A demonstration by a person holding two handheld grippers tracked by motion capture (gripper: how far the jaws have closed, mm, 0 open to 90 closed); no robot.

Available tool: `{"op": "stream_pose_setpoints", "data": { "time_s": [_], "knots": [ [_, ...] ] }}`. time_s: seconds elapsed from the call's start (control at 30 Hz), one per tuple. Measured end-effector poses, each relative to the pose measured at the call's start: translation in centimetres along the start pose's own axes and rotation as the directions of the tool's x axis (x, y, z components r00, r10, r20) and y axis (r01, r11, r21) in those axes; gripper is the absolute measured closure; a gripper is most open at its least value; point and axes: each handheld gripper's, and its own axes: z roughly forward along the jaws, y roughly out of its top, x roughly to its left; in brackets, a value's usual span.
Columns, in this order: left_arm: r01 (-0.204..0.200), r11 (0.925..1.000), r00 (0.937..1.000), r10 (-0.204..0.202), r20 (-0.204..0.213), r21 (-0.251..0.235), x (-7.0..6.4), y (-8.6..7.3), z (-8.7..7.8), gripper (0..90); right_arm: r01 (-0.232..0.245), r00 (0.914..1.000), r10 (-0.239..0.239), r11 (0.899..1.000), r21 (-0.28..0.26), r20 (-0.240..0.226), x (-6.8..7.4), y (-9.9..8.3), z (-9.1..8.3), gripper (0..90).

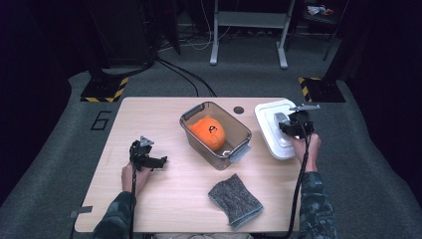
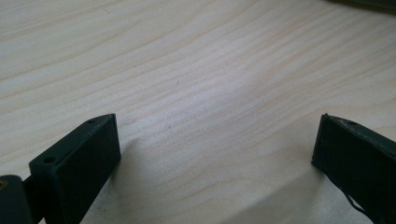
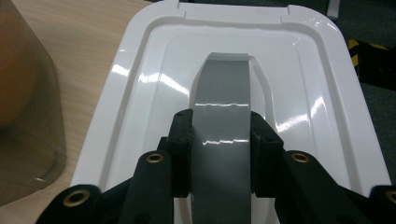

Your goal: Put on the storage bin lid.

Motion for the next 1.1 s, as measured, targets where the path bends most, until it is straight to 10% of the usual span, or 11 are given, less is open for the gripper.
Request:
{"op": "stream_pose_setpoints", "data": {
  "time_s": [0.5,1.1],
  "knots": [
    [0.001,1.0,1.0,-0.001,0.0,-0.001,0.0,0.0,0.0,0.3,0.037,0.9993,-0.037,0.998,-0.042,-0.001,0.5,3.1,-2.5,66.7],
    [0.002,1.0,1.0,-0.002,0.0,-0.001,0.0,0.0,0.0,0.4,0.109,0.9887,-0.114,0.993,-0.047,-0.098,4.8,5.9,-2.7,66.7]
  ]
}}
